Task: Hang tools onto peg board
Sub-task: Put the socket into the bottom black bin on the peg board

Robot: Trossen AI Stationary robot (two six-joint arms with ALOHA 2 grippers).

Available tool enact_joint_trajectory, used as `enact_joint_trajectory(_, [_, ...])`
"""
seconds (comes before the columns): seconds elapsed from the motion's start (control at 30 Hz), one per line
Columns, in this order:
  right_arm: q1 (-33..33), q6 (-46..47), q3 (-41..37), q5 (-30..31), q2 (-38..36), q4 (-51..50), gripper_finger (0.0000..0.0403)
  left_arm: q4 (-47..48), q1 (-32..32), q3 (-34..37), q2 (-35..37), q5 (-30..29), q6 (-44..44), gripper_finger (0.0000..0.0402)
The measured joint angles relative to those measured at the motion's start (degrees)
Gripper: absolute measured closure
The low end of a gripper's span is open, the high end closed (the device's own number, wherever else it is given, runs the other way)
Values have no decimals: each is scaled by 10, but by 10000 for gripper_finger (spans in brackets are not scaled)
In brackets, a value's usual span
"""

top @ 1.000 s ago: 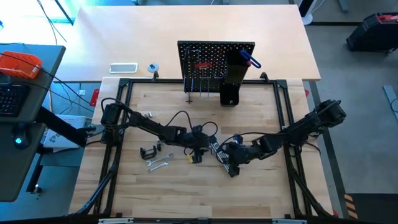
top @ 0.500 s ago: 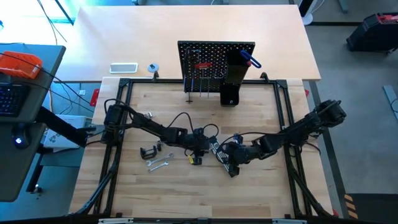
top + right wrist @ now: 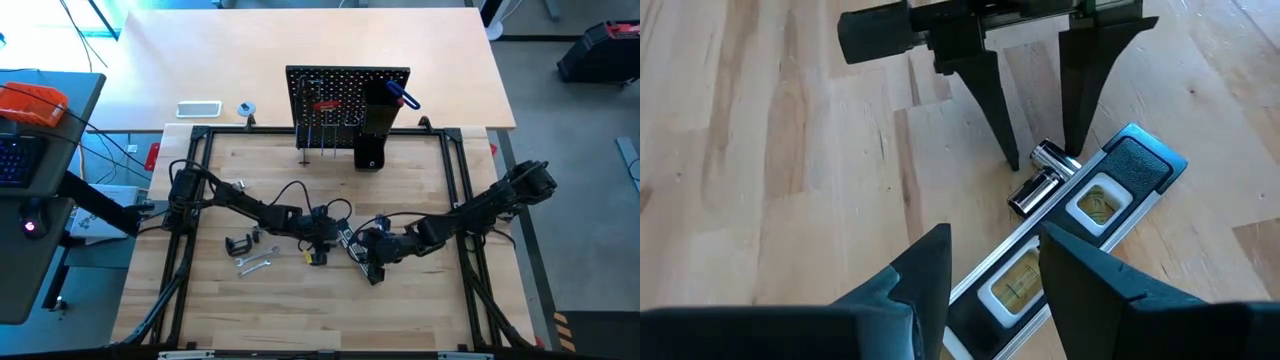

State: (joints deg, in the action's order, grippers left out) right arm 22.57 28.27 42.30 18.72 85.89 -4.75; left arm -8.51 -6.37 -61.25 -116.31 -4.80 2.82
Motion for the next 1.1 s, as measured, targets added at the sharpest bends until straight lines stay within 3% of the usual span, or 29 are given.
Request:
enact_joint_trajectory(0.13, [0,0,0,0,0,0,258,-11,0,0,-1,-11,18,215])
enact_joint_trajectory(0.27, [0,0,0,0,0,0,258,-11,1,0,-2,-35,30,231])
enact_joint_trajectory(0.57, [0,0,0,4,0,0,258,8,3,0,0,-48,-13,362])
enact_joint_trajectory(0.9, [4,-18,0,3,0,3,258,37,9,0,7,-54,-60,364])
enact_joint_trajectory(1.1, [32,-123,0,45,0,52,258,86,11,3,47,-46,-100,364])
